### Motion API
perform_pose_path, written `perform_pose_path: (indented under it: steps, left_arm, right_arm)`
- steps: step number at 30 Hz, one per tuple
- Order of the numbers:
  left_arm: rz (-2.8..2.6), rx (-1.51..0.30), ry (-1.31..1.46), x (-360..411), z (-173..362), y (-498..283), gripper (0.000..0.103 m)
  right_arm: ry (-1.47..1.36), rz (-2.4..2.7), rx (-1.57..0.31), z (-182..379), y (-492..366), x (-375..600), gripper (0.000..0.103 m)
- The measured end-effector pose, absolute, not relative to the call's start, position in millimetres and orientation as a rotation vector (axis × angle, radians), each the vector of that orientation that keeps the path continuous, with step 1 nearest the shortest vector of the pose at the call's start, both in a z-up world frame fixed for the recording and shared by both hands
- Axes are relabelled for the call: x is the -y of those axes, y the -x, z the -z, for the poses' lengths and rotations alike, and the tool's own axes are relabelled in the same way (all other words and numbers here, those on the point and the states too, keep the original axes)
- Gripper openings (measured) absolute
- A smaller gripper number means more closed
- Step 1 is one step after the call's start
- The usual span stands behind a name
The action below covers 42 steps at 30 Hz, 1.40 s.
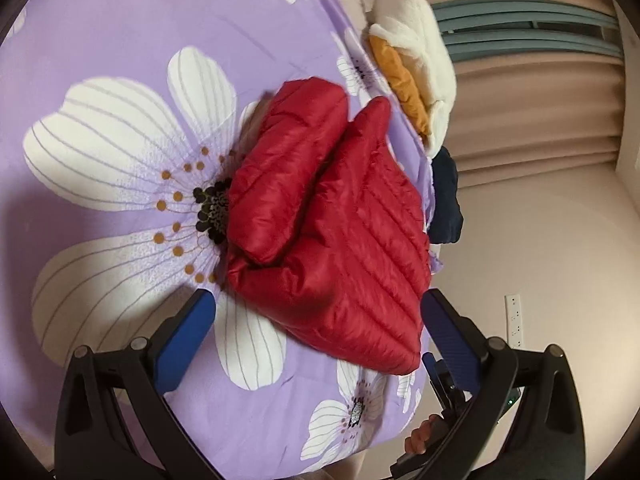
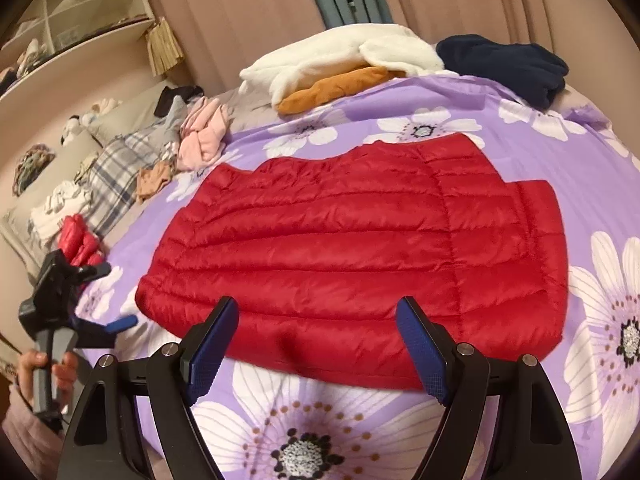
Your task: Fold large clothes
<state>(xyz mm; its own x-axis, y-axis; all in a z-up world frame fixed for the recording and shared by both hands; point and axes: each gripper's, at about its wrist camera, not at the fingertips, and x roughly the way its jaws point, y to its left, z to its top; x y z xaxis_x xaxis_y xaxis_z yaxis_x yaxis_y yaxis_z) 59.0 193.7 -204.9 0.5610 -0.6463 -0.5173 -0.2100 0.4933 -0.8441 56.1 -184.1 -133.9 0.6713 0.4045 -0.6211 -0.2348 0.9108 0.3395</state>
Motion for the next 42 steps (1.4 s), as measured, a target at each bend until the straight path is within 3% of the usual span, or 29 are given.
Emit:
perform_pose_path:
  steps: [42]
  left_arm:
    - [0.41, -1.035, 1.021, -178.1, 223.9, -148.6, 0.103]
  right_arm:
    - [-0.178, -0.414, -0.75, 126.7, -102.1, 146.9, 0.081]
